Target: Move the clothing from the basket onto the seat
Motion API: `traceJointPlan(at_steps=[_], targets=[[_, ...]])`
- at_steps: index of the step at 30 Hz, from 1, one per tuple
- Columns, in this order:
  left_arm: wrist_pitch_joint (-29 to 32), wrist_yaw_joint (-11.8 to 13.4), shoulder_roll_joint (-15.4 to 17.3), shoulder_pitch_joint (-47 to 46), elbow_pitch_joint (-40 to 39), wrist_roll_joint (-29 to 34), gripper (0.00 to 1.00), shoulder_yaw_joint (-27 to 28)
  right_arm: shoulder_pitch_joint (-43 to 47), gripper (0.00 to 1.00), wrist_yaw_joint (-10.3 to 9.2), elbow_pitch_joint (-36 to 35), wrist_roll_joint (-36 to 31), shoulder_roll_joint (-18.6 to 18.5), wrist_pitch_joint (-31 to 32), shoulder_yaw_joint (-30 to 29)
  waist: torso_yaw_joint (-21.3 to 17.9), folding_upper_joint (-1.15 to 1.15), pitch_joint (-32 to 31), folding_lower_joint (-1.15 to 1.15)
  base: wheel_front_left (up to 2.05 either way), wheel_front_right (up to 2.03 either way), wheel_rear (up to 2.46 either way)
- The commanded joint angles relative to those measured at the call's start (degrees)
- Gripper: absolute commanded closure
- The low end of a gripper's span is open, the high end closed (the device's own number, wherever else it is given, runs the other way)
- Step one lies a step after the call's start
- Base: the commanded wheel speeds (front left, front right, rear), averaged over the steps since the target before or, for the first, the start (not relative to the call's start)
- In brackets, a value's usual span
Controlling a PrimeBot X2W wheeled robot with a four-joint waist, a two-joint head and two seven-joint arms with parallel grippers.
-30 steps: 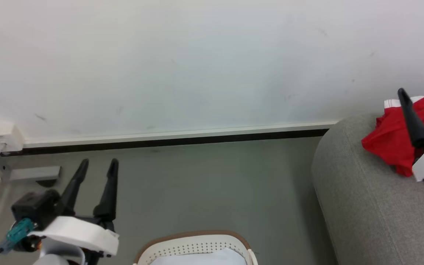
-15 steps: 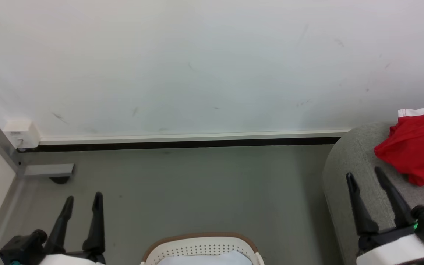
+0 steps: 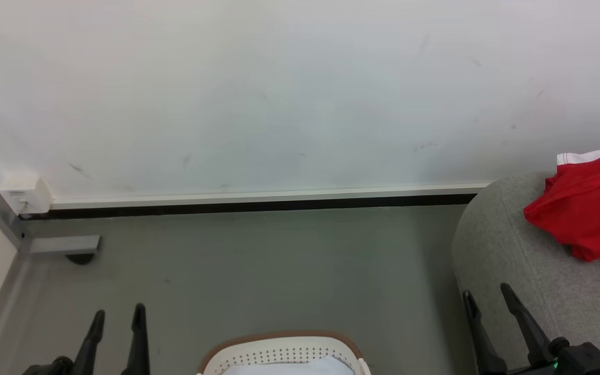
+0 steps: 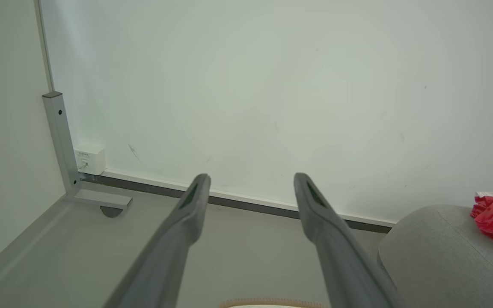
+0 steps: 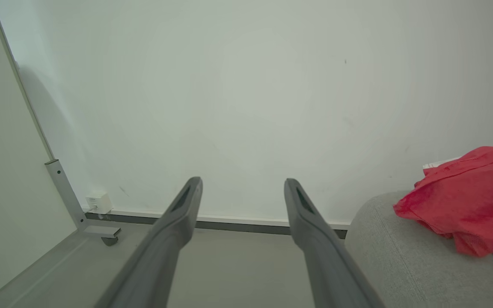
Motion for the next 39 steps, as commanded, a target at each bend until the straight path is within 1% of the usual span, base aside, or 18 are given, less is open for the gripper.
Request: traceJointPlan(at_steps=[1, 6, 15, 28, 29, 32, 39], targets=[[0.0, -0.7, -0.6, 0.5, 0.8, 1.2, 0.0, 0.7, 0.5, 0.0, -0.13, 0.8, 0.6, -0.2, -0.5, -0.1, 0.1, 0.0, -0.1, 0.0, 0.0, 0.0, 0.0], [0.0, -2.8, -2.4, 0.2, 2.6, 3.1, 0.0, 2.2, -0.5, 0.0, -0.13, 2.5, 1.0, 0.0, -0.9, 0.0, 0.0, 0.0, -0.5, 0.0, 0.0, 0.0, 0.0], [0.0, -5.4, -4.2, -0.4, 4.5, 5.3, 0.0, 4.5, -1.5, 0.0, -0.13, 3.6, 1.1, 0.4, -1.0, 0.6, -0.4, 0.0, -0.9, 0.0, 0.0, 0.0, 0.0], [0.0, -7.2, -6.2, -0.9, 6.5, 7.0, 0.0, 6.5, -1.8, 0.0, -0.13, 4.1, 1.4, 0.8, -1.0, 1.0, -0.8, 0.0, -1.5, 0.0, 0.0, 0.0, 0.0], [0.0, -7.3, -6.3, -0.4, 6.6, 6.6, 1.0, 6.3, -1.2, 1.0, 0.01, 4.1, 1.1, 0.8, -0.9, 0.9, -0.8, 0.0, -1.5, 0.0, 0.0, 0.0, 0.0], [0.2, -7.3, -6.9, 0.2, 8.0, 6.2, 1.0, 6.1, -0.1, 1.0, 0.01, 5.2, 1.4, 0.9, -0.7, 1.0, -0.8, 0.0, -1.5, 0.0, 0.0, 0.0, 0.0], [2.5, -7.8, -7.4, -1.2, 8.6, -0.7, 1.0, 7.1, -0.6, 1.0, 0.0, 5.2, 8.9, 0.8, 1.1, -0.4, -0.6, 0.0, -1.3, 0.0, 0.0, 0.0, 0.0]])
